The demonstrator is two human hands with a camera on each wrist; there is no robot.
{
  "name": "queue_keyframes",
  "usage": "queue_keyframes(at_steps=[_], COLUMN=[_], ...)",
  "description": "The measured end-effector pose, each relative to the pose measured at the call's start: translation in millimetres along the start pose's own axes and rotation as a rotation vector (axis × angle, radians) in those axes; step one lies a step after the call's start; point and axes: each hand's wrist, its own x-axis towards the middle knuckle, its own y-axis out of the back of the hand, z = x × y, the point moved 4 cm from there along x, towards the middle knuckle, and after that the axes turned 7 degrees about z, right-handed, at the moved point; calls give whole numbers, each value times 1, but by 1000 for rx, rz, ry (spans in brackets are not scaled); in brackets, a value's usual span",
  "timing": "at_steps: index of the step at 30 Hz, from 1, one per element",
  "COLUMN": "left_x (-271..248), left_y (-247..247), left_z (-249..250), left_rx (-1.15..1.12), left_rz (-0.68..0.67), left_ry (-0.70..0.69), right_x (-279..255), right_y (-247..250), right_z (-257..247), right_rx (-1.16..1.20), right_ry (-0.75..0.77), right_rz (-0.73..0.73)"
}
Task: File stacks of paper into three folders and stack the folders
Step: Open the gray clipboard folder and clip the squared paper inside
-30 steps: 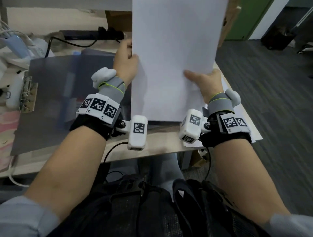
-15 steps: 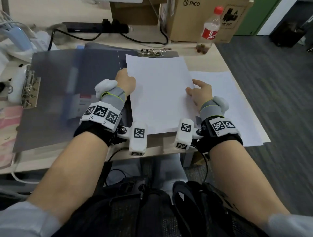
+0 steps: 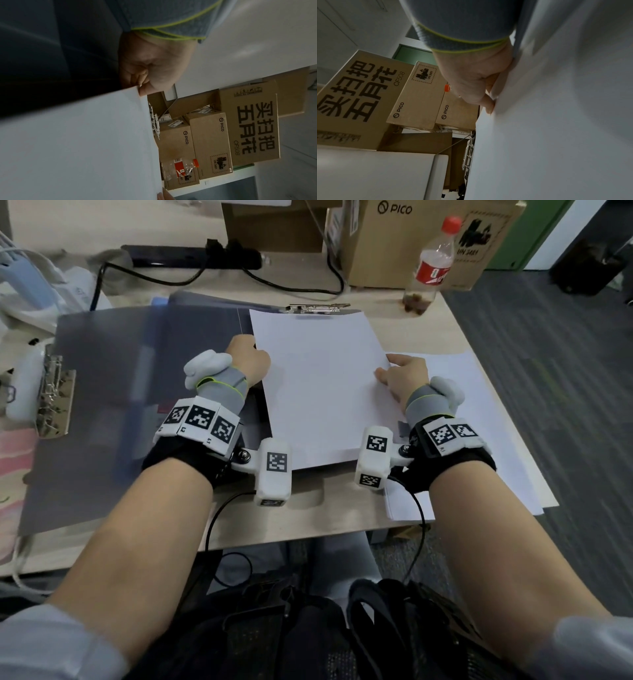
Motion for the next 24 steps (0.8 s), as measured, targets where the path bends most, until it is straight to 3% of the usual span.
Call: queue_keyframes(at_steps=[5,17,24], left_x=[-38,-29,-19], left_y=[14,28,4], left_z=[29,43,66], left_rx=[110,532,696], left_rz=[-21,54,-86], left_ry=[-27,-164,-361], right_x=[5,22,27], right_y=[0,-14,-38], right_z=[3,-17,-38], right_rx=[-139,-600,-860], right_ry=[4,132,207], right_rz=[5,-74,-66])
